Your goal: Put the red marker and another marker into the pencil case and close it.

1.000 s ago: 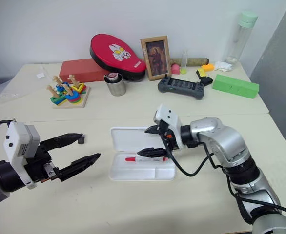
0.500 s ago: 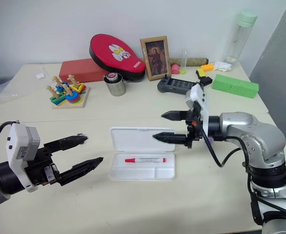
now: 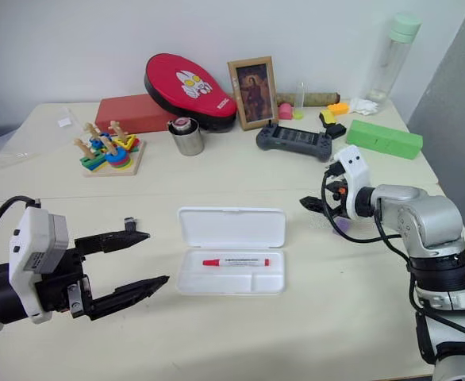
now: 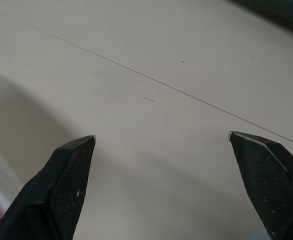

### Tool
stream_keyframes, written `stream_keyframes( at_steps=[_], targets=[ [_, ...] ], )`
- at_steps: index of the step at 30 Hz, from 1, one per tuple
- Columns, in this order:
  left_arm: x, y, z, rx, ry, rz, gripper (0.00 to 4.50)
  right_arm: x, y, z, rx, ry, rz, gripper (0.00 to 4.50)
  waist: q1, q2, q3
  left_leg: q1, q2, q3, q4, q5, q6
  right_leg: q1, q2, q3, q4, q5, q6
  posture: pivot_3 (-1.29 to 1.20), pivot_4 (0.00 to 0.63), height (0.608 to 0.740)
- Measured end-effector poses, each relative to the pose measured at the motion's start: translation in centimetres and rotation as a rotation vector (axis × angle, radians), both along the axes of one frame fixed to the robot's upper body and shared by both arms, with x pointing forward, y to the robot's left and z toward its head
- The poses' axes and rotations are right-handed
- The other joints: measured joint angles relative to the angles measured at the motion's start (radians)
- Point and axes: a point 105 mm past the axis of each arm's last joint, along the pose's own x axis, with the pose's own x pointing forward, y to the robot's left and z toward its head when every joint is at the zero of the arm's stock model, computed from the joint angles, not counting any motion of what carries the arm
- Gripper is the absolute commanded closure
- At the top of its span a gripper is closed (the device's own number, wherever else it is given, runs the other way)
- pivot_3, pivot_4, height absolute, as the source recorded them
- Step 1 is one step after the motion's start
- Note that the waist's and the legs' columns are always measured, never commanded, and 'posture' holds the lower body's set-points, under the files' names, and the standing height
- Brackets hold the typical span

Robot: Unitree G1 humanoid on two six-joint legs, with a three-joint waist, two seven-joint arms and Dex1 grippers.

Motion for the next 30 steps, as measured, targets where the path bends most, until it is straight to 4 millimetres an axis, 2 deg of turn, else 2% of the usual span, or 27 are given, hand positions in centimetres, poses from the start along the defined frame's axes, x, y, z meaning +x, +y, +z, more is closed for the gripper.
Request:
stream_keyframes(
  at_steps=[8, 12, 18, 21, 27, 30],
  targets=[
    [0.0, -0.1, 0.2, 0.005, -0.008, -0.015, 0.0, 0.5, -2.4, -0.9, -0.121, 0.023, -0.17, 0.02, 0.0, 0.0, 0.0, 0.0, 0.0, 0.0, 0.0, 0.0, 0.0, -0.001, 0.0, 0.0, 0.0, 0.0, 0.0, 0.0, 0.15, 0.74],
    [0.0, -0.3, 0.5, 0.018, -0.025, -0.026, 0.0, 0.2, -2.7, -1.4, -0.141, 0.057, -0.196, 0.02, 0.0, 0.0, 0.0, 0.0, 0.0, 0.0, 0.0, 0.0, 0.0, -0.001, 0.0, 0.0, 0.0, 0.0, 0.0, 0.0, 0.15, 0.74],
    [0.2, -1.5, 2.1, 0.053, -0.1, -0.086, 0.0, -0.4, -3.3, -3.4, -0.173, 0.134, -0.234, 0.02, 0.0, 0.0, 0.0, -0.001, 0.0, 0.0, 0.0, 0.0, 0.0, -0.001, 0.0, 0.0, 0.001, 0.0, 0.0, 0.0, 0.15, 0.74],
    [0.2, -2.0, 2.8, 0.068, -0.133, -0.112, 0.0, -0.4, -3.3, -3.6, -0.182, 0.132, -0.245, 0.02, 0.0, 0.0, 0.0, 0.0, 0.0, 0.0, 0.0, 0.001, 0.0, -0.001, 0.0, 0.0, 0.001, 0.0, 0.0, 0.0, 0.15, 0.74],
    [0.3, -2.6, 2.9, 0.053, -0.133, -0.131, 0.0, -0.2, -3.4, -5.0, -0.185, 0.158, -0.268, 0.02, -0.002, 0.0, 0.0, 0.0, 0.0, 0.0, 0.0, 0.001, 0.0, -0.001, 0.0, 0.0, 0.001, 0.0, 0.0, 0.0, 0.15, 0.74],
    [0.5, -2.6, 2.9, 0.052, -0.135, -0.128, 0.0, 0.1, -3.5, -5.0, -0.183, 0.146, -0.275, 0.02, -0.001, 0.0, 0.0, 0.0, 0.0, 0.0, 0.0, 0.001, 0.0, 0.0, 0.0, 0.0, 0.001, 0.0, 0.0, 0.0, 0.15, 0.74]
  ],
)
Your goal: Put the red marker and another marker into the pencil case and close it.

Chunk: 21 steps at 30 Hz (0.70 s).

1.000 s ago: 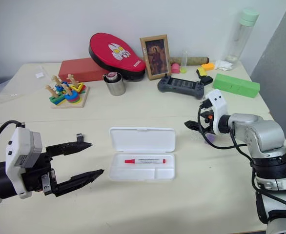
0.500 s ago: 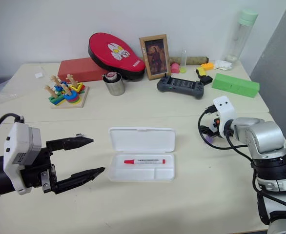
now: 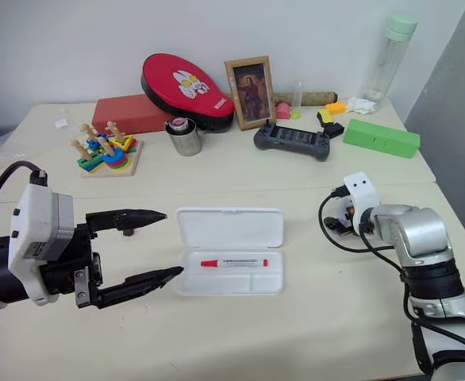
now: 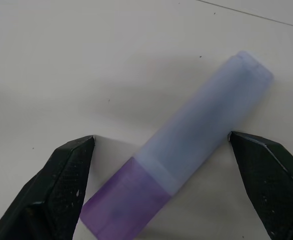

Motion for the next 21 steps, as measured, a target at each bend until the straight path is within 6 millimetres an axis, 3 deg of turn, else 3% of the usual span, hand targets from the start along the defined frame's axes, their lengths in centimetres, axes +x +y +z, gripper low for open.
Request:
stream_keyframes(
  at_steps=[2, 6, 17, 21],
  targets=[
    [0.1, 0.0, 0.0, -0.001, 0.001, 0.003, 0.0, 0.3, 0.0, 0.0, 0.0, -0.006, -0.006, 0.02, 0.0, 0.0, 0.0, 0.001, 0.0, 0.0, 0.0, 0.001, 0.0, 0.0, 0.0, 0.0, 0.001, 0.0, 0.0, 0.0, 0.15, 0.74],
    [0.1, 0.0, -0.1, -0.002, 0.006, 0.004, 0.0, 0.7, 0.0, 0.0, 0.006, -0.015, -0.009, 0.66, 0.0, 0.0, 0.0, 0.001, 0.0, 0.0, 0.0, 0.002, 0.0, 0.001, 0.0, 0.0, 0.001, 0.0, 0.0, 0.0, 0.15, 0.74],
    [0.2, 0.0, -0.2, -0.008, 0.007, 0.011, 0.0, 1.3, 0.1, -0.1, 0.013, -0.03, -0.009, 3.23, 0.003, 0.0, 0.0, 0.001, 0.0, 0.0, 0.0, 0.003, 0.0, 0.003, 0.0, -0.001, 0.001, 0.001, 0.001, 0.0, 0.15, 0.74],
    [0.2, 0.0, -0.2, -0.01, 0.005, 0.015, 0.0, 1.3, 0.0, -0.1, 0.013, -0.029, -0.004, 3.23, 0.003, 0.0, 0.0, 0.001, 0.0, 0.0, 0.0, 0.003, 0.0, 0.003, 0.0, -0.001, 0.001, 0.0, 0.001, 0.0, 0.15, 0.74]
  ],
)
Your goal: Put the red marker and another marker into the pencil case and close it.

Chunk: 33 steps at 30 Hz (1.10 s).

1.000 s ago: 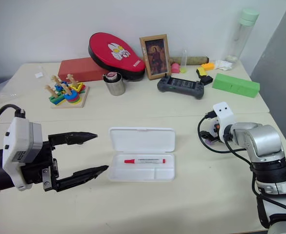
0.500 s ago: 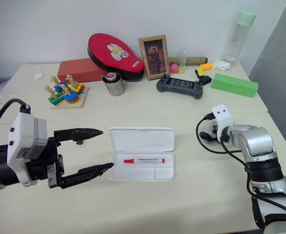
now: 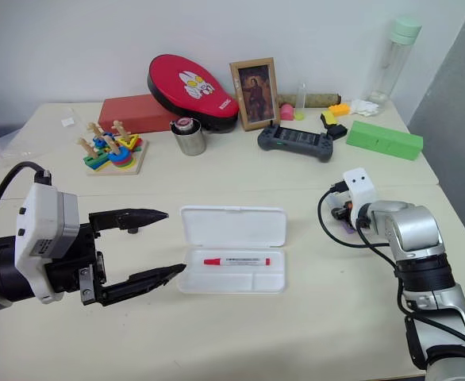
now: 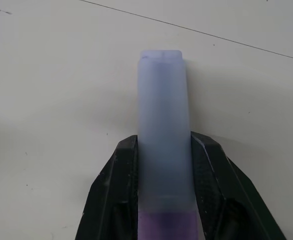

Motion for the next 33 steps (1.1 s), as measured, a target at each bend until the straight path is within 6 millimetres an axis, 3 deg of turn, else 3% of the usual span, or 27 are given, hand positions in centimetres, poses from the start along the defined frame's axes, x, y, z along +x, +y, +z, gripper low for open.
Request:
stream_keyframes(
  at_steps=[10, 14, 16, 20, 25, 33],
  targets=[
    [0.2, 0.3, 0.1, -0.014, 0.003, 0.015, 0.0, 0.0, -0.4, 0.4, -0.023, -0.017, 0.023, 3.23, 0.0, 0.0, 0.0, 0.0, 0.0, 0.0, 0.0, 0.0, 0.0, -0.001, 0.0, 0.0, 0.0, 0.0, 0.0, 0.0, 0.15, 0.74],
    [0.2, 0.4, 0.2, -0.015, 0.001, 0.021, 0.0, -0.1, 0.4, 1.0, 0.0, -0.037, 0.074, 3.23, -0.001, 0.0, 0.0, -0.001, 0.0, 0.0, 0.0, 0.0, 0.0, -0.002, 0.0, 0.0, 0.0, 0.0, 0.0, 0.0, 0.15, 0.74],
    [0.3, 0.7, 0.4, -0.022, -0.008, 0.034, 0.0, -0.5, 1.6, 2.3, 0.056, -0.07, 0.141, 3.23, -0.004, 0.001, 0.0, -0.002, 0.0, 0.0, -0.001, 0.0, 0.0, -0.003, 0.0, 0.001, 0.0, 0.0, 0.0, 0.0, 0.15, 0.74],
    [0.5, 1.0, 0.4, -0.038, -0.004, 0.053, 0.0, -1.4, 5.0, 7.7, 0.168, -0.224, 0.331, 3.23, -0.003, 0.001, 0.0, -0.002, 0.0, 0.0, -0.002, 0.0, 0.0, -0.003, 0.0, 0.0, 0.0, 0.0, 0.0, 0.0, 0.15, 0.74],
    [0.5, 1.2, 0.2, -0.039, 0.002, 0.059, 0.0, -4.3, 9.0, 9.7, 0.301, -0.243, 0.583, 3.23, 0.001, 0.001, 0.0, -0.002, 0.0, 0.0, -0.002, 0.0, 0.0, -0.003, 0.0, 0.0, 0.0, 0.0, 0.0, 0.0, 0.15, 0.74],
    [0.8, 1.8, -0.1, -0.037, 0.01, 0.078, 0.0, -8.2, 12.7, 12.1, 0.382, -0.275, 0.923, 3.23, 0.0, 0.001, 0.0, -0.001, 0.0, 0.0, -0.002, 0.0, 0.0, -0.003, 0.0, 0.0, 0.0, 0.0, 0.0, 0.0, 0.15, 0.74]
  ],
)
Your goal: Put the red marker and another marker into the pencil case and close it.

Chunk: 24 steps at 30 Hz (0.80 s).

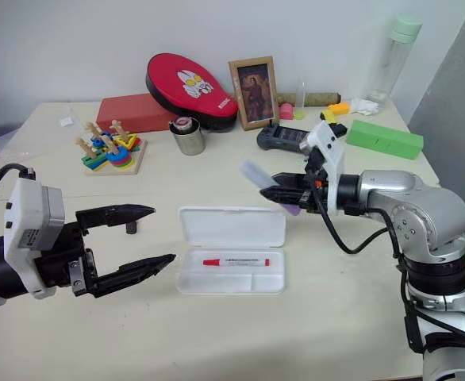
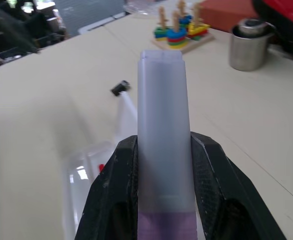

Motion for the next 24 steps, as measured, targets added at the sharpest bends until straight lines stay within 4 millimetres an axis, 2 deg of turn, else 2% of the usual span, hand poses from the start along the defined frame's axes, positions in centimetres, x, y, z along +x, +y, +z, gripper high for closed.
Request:
stream_keyframes(
  at_steps=[5, 12, 16, 24],
  targets=[
    [0.2, 0.3, -0.2, 0.006, 0.001, 0.007, 0.0, -1.4, 1.5, 0.6, 0.004, -0.019, 0.123, 3.23, -0.001, 0.0, 0.0, 0.0, 0.0, 0.0, 0.0, 0.0, 0.0, 0.0, 0.0, 0.0, 0.0, 0.0, 0.0, 0.0, 0.15, 0.74],
    [0.3, 0.6, -0.3, 0.006, 0.013, 0.007, 0.0, -3.1, 4.3, -1.8, -0.045, 0.049, 0.282, 3.23, -0.003, 0.0, 0.0, 0.0, 0.0, 0.0, 0.0, 0.0, 0.0, 0.0, 0.0, 0.0, 0.0, 0.0, 0.0, 0.0, 0.15, 0.74],
    [0.2, 0.9, -0.1, 0.011, 0.013, 0.003, 0.0, -3.2, 5.6, -3.5, -0.07, 0.093, 0.314, 3.23, -0.003, 0.0, 0.0, 0.0, 0.0, 0.0, 0.0, 0.0, 0.0, 0.0, 0.0, 0.0, 0.0, 0.0, 0.0, 0.0, 0.15, 0.74],
    [0.3, 1.7, 0.2, 0.036, 0.009, 0.027, 0.0, -3.5, 7.3, -5.3, -0.091, 0.135, 0.366, 3.23, -0.003, 0.0, 0.0, 0.0, 0.0, 0.0, 0.0, 0.0, 0.0, -0.001, 0.0, 0.0, 0.0, 0.0, 0.0, 0.0, 0.15, 0.74]
  ],
)
